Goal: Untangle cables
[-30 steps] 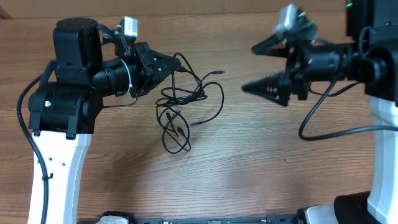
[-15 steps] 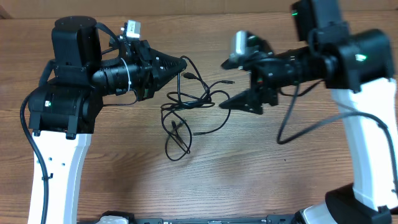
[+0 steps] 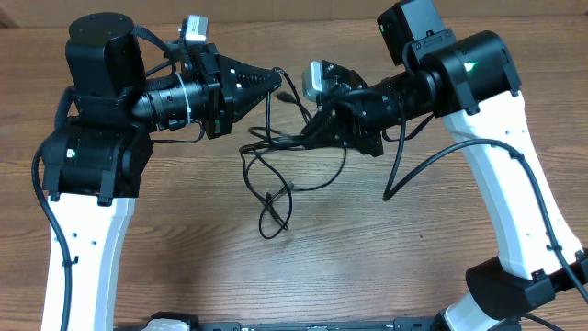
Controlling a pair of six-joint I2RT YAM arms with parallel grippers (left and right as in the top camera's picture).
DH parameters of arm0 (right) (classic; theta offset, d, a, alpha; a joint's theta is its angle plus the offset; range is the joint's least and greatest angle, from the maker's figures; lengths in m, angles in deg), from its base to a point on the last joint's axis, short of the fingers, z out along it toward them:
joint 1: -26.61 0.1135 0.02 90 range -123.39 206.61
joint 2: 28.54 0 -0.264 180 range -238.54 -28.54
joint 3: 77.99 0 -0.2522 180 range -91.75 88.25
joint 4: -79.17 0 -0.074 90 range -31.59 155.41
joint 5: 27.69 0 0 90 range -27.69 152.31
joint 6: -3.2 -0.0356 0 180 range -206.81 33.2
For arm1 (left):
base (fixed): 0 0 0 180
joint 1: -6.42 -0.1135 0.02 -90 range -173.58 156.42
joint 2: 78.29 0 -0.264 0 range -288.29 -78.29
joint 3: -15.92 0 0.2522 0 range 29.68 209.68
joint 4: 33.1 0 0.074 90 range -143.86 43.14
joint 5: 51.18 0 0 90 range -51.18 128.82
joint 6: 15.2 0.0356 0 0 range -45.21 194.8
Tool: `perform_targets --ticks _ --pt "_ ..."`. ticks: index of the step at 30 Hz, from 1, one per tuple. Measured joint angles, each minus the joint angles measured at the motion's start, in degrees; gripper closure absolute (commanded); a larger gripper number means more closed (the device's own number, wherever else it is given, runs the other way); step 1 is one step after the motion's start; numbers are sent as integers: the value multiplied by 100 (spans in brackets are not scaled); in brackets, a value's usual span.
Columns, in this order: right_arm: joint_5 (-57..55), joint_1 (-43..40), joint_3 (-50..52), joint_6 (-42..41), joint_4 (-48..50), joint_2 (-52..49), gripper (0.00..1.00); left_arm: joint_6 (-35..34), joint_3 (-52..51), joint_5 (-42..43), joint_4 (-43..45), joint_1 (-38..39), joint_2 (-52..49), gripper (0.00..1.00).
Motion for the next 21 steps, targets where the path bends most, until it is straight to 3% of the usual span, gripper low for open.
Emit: perform_targets --ticks 7,15,21 --pt "79 -7 4 -212 319 0 96 -76 0 2 -9 0 0 96" --pt "568 -337 15 -1513 1738 7 96 214 2 -50 -483 0 0 96" --pt "708 -675 17 -2149 2122 273 96 437 2 -214 -651 0 0 96"
